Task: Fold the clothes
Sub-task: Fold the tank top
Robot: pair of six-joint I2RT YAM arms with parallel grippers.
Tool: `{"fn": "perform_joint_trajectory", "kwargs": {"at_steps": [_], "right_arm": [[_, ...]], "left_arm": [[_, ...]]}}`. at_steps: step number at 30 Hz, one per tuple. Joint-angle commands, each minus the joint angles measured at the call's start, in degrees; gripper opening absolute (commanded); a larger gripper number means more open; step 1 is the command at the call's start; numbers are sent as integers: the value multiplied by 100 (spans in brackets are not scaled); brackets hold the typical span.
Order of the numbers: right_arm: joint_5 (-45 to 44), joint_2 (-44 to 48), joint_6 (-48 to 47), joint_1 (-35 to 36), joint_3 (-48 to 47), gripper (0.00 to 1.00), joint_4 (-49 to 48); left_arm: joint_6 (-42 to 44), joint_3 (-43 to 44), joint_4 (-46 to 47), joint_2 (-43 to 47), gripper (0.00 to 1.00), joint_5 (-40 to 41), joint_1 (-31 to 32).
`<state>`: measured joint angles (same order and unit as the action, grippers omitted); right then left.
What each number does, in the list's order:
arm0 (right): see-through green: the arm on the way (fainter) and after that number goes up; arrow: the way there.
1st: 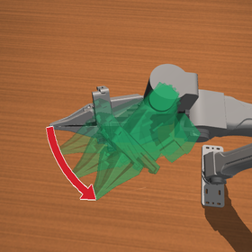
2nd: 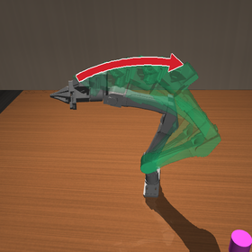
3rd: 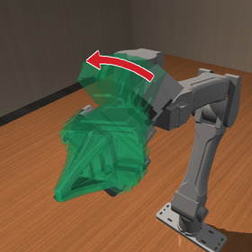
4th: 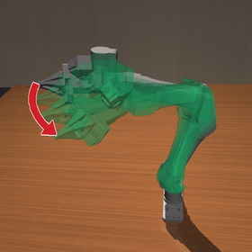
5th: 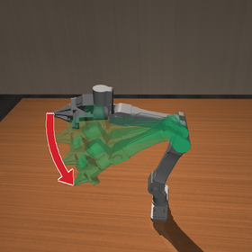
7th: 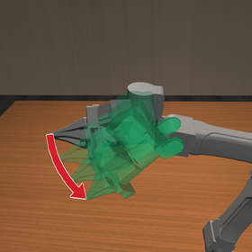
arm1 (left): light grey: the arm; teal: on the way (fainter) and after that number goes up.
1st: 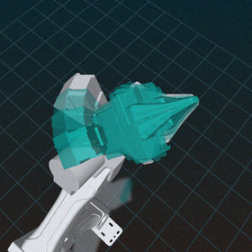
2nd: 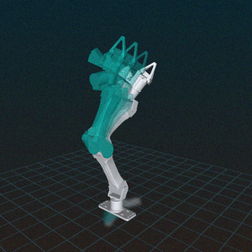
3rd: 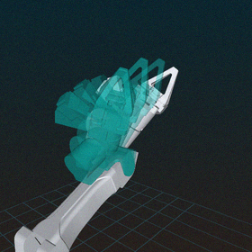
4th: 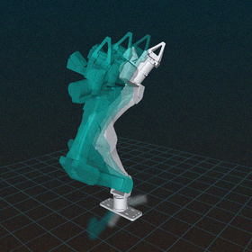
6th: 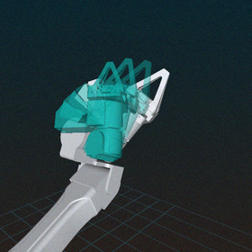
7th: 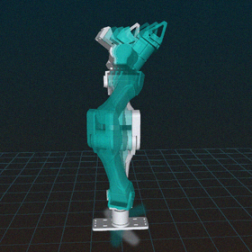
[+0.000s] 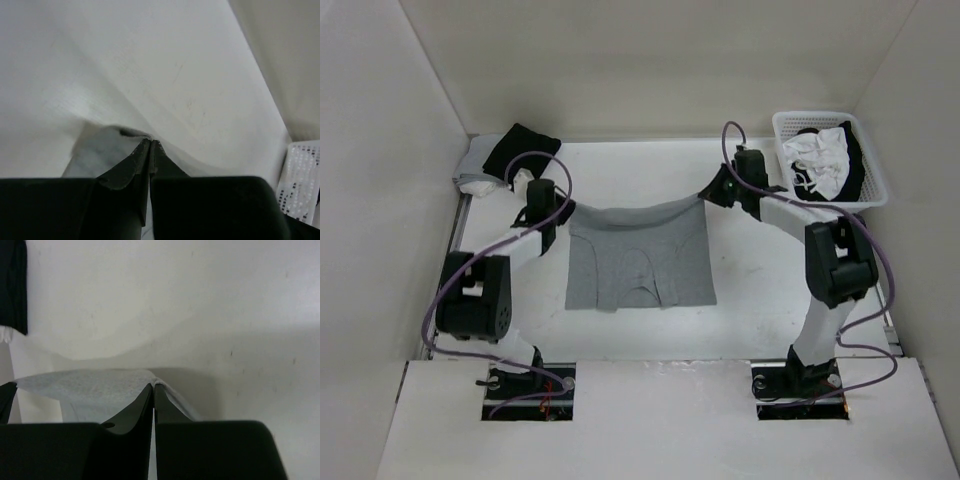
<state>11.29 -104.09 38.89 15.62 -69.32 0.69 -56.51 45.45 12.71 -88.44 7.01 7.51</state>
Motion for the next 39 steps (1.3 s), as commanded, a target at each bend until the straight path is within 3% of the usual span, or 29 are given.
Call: {"fn": "perform_joint_trajectory", "kwargs": {"at_steps": [1,4,8,19,27,35,39], "right_arm": [[505,-399,135,-291,-888,5,-474],[541,-437,171,-397,-1005,5,-473],[497,-130,171,-415,-567,5,-552],[444,1346,470,-389,1577,6,-1492],[32,2480,601,24,3265,6,-1941],[-417,3790,602,350,4251,6,-1687],[-452,4019,540,358,4409,6,-1379]], "left_arm": [[-71,1069,918,-444,0,-50,-104],[-79,1343,873,-665,0,-120,-175],[-184,950,1048,-429,0,-208,-149],[-458,-1116,1691,1187,0,-560,-184],[-484,-1811,1612,2006,1,-1025,-246],[-422,-2444,1182,2902,1,-1149,-342],[-300,-2734,962,3210,1,-1228,-430]]}}
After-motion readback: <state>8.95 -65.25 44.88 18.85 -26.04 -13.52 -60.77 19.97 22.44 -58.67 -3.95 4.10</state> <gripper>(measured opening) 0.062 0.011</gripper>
